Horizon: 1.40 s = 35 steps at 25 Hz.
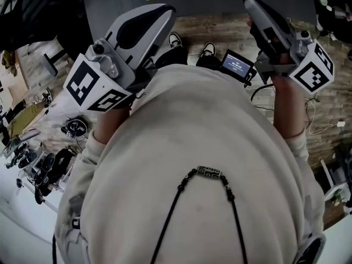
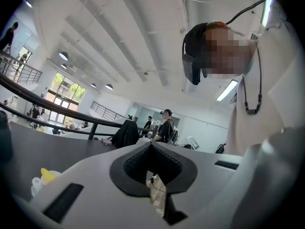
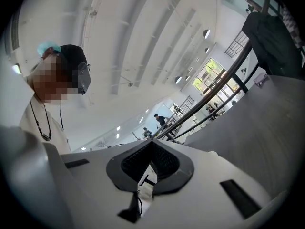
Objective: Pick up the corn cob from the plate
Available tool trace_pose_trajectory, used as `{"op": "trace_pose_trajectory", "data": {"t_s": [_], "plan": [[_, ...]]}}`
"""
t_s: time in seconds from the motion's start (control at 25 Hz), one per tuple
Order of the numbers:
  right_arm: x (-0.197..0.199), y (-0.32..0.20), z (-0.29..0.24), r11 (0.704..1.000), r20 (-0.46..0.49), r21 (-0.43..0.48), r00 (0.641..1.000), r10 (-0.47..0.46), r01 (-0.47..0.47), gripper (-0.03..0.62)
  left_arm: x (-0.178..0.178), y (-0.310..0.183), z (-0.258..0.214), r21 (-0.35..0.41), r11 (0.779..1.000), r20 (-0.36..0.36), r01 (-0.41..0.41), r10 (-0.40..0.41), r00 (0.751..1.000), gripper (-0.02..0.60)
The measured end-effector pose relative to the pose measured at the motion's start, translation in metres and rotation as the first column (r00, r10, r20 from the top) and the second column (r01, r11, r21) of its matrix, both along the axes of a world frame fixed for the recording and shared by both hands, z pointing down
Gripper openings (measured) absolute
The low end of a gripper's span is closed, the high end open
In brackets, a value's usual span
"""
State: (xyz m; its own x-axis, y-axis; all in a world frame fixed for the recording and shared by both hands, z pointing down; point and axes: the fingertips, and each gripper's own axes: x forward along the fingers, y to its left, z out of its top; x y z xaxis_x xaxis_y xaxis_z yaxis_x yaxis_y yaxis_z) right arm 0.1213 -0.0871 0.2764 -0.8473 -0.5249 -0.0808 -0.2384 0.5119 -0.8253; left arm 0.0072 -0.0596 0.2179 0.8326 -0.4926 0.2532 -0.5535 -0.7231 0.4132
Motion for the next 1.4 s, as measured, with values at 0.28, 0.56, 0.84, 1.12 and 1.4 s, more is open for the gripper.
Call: {"op": "trace_pose_trajectory", "data": {"t_s": [0.28, 0.56, 0.84, 1.12, 1.4], "plan": [[0.010, 0.007, 0.003, 0.994, -0.055, 0.022, 0.993, 0.109, -0.108, 0.015, 0.014, -0.023, 0.018, 0.047, 0.994, -0.073, -0.101, 0.104, 0.992, 0.000], [0.013, 0.006, -0.008, 0.986, -0.107, 0.070, 0.981, 0.160, -0.153, 0.015, 0.013, -0.022, 0.013, 0.102, 0.982, -0.109, -0.161, 0.172, 0.979, 0.000], [0.001, 0.008, -0.029, 0.983, -0.131, 0.121, 0.980, 0.151, -0.135, 0.015, 0.001, -0.015, -0.003, 0.143, 0.977, -0.144, -0.158, 0.178, 0.973, 0.000], [-0.008, 0.004, -0.033, 0.987, -0.126, 0.117, 0.984, 0.126, -0.111, 0.015, 0.007, -0.004, -0.004, 0.169, 0.973, -0.115, -0.155, 0.175, 0.978, 0.000], [-0.022, 0.003, -0.033, 0.992, -0.097, 0.115, 0.994, 0.058, -0.047, 0.015, -0.013, 0.002, -0.008, 0.184, 0.980, -0.101, -0.080, 0.100, 0.990, 0.000]]}}
